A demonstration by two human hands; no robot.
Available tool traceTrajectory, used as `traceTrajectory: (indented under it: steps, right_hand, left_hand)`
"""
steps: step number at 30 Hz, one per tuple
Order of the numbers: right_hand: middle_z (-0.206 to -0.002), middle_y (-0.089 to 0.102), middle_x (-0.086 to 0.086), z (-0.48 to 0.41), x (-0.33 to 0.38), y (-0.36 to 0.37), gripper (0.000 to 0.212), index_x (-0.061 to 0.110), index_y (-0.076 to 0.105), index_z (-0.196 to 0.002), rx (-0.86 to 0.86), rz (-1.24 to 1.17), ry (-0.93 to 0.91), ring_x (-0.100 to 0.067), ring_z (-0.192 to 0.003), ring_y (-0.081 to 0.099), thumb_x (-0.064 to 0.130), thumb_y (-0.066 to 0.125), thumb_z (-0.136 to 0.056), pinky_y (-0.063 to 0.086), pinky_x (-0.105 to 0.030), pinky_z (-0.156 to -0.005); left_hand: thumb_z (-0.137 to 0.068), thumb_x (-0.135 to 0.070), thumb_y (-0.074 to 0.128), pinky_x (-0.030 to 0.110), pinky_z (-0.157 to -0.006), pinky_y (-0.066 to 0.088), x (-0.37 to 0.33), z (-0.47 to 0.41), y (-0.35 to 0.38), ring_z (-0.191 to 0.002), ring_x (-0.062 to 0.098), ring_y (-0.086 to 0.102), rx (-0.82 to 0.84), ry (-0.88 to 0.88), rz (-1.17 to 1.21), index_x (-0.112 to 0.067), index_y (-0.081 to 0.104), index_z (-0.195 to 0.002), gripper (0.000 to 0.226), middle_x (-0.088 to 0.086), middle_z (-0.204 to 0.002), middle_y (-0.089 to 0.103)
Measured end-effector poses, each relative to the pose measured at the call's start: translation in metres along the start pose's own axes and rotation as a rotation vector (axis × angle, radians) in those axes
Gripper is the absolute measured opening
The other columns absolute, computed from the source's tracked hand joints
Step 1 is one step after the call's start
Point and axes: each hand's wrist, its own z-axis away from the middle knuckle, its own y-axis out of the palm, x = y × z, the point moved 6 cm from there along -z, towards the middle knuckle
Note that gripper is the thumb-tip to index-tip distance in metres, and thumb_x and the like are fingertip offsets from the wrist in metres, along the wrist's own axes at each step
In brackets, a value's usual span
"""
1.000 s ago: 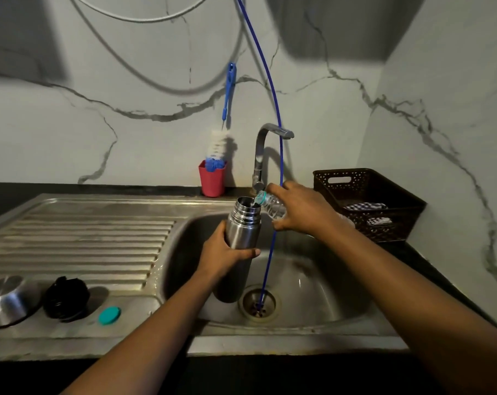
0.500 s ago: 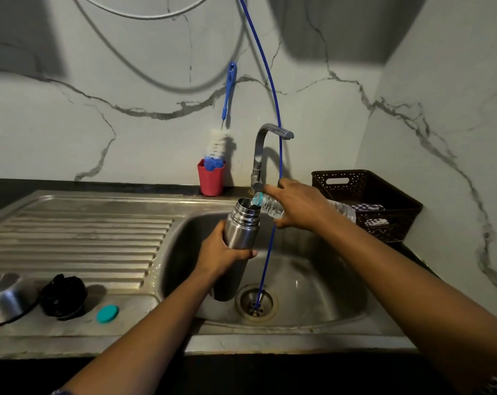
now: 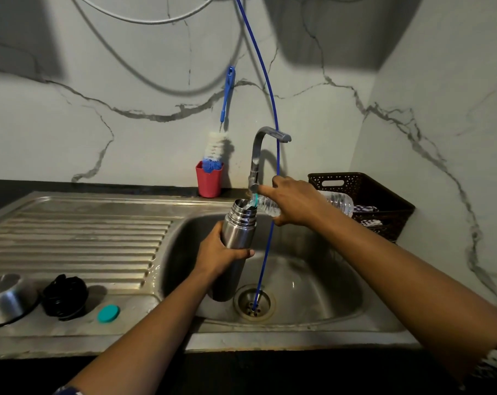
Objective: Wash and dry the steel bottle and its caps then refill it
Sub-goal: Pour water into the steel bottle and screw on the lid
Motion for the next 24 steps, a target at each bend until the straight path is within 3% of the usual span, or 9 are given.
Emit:
traceTrajectory:
  steps: [8,24]
  right_hand:
    - [-0.12,0.049,-0.009,-0.0021,0.0001,0.0006,0.084,0.032,0.028,-0.143,0.015,0.025,-0.008,-0.026,-0.109,0.051,0.035,0.076,-0.074,0.05,-0.037,-0.079]
    - [-0.126,0.047,-0.011,-0.007,0.0058,-0.0047,0.082,0.031,0.026,-0.144,0.034,0.093,-0.051,-0.026,-0.111,0.05,0.032,0.074,-0.077,0.049,-0.037,-0.084]
  left_hand:
    - [-0.057,-0.025,0.09,0.022,-0.079,0.04,0.0029,-0.0023,0.0006,-0.097,0.01,0.053,-0.002,0.006,-0.017,-0.031,0.046,-0.111,0.071,-0.01,-0.106,0.054]
    - [-0.057,-0.024,0.09,0.033,-0.093,0.045,0.0071,-0.004,0.0007,-0.107,0.013,0.053,-0.004,-0.017,0.018,-0.025,0.047,-0.125,0.081,-0.001,-0.123,0.058]
